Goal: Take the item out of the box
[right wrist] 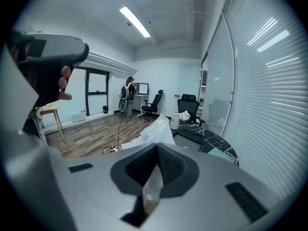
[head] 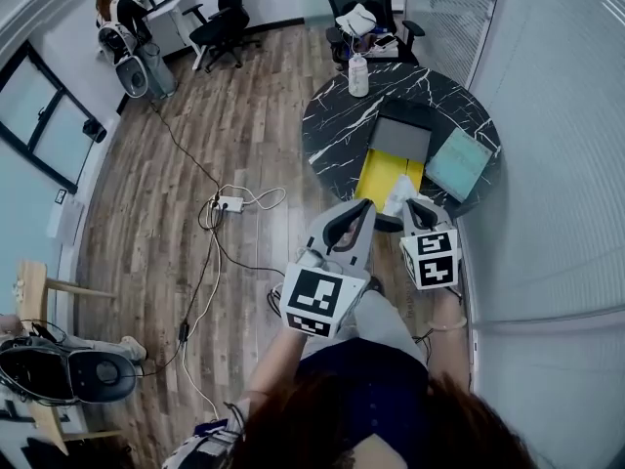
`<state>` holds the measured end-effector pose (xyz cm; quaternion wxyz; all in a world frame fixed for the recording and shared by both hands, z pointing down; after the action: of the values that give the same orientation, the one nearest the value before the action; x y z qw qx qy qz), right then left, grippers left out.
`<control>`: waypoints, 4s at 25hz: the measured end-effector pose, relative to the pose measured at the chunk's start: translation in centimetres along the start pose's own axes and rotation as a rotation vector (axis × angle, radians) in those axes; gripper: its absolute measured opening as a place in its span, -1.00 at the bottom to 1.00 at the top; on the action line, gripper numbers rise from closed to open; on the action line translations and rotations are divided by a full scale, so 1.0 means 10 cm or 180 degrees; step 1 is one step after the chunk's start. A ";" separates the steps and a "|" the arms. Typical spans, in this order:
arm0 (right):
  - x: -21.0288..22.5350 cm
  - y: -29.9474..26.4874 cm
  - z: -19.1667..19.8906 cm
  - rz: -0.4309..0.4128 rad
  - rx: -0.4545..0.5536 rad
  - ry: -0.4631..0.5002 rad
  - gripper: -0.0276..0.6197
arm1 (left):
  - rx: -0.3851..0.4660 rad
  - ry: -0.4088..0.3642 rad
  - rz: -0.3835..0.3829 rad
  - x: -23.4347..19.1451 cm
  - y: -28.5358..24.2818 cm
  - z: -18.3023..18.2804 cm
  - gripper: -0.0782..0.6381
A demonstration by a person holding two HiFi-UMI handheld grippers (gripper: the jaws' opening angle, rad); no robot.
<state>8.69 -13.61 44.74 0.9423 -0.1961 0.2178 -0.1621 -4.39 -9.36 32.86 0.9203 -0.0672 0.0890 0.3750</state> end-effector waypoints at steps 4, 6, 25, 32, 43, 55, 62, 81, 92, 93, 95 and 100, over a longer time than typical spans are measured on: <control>-0.09 0.17 -0.07 0.0068 0.0088 -0.0059 -0.84 | -0.0006 -0.0019 0.0062 0.06 0.13 0.03 -0.70; -0.14 0.26 -0.11 0.0099 0.0127 -0.0070 -0.84 | 0.0002 -0.0029 0.0107 0.10 0.19 0.03 -0.70; -0.27 1.00 -0.49 0.0148 0.0630 -0.0322 -0.84 | 0.0170 -0.0031 0.0209 0.27 0.42 -0.09 -0.70; -0.19 1.23 -0.58 0.0183 0.0730 -0.0188 -0.84 | 0.0199 -0.0023 0.0181 0.38 0.41 -0.12 -0.70; -0.07 1.64 -0.62 0.0101 0.0975 -0.0131 -0.84 | 0.0239 -0.0005 0.0102 0.67 0.41 -0.14 -0.70; 0.05 2.09 -0.54 0.0095 0.1140 -0.0168 -0.84 | 0.0228 -0.0031 0.0006 1.02 0.47 -0.11 -0.70; 0.09 2.37 -0.45 0.0130 0.1226 -0.0250 -0.84 | 0.0211 -0.0056 -0.0003 1.24 0.53 -0.07 -0.70; -0.04 2.76 -0.21 0.0061 0.1229 -0.0317 -0.84 | 0.0172 -0.0072 -0.0052 1.60 0.79 0.09 -0.70; -0.16 2.86 -0.22 0.0076 0.1223 -0.0354 -0.84 | 0.0142 -0.0038 -0.0040 1.63 0.97 0.10 -0.70; -0.16 2.84 -0.23 0.0075 0.1222 -0.0353 -0.84 | 0.0137 -0.0038 -0.0036 1.62 0.97 0.10 -0.70; -0.17 2.81 -0.25 0.0071 0.1222 -0.0350 -0.84 | 0.0134 -0.0032 -0.0032 1.59 0.96 0.10 -0.70; -0.20 2.71 -0.29 0.0064 0.1219 -0.0341 -0.84 | 0.0138 -0.0038 -0.0022 1.50 0.93 0.09 -0.70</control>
<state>11.61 9.86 31.09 0.9742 -0.0194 0.1344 -0.1805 -0.29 7.59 30.05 0.9233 -0.0453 0.0914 0.3702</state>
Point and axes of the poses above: the fingertips, and each gripper's own axes: y backward along the fingers, x to its right, z out of its underside, the point moved 4 cm from there along y, backward along the fingers, and after that the axes turned 15 degrees about y, right-handed, at the moved point
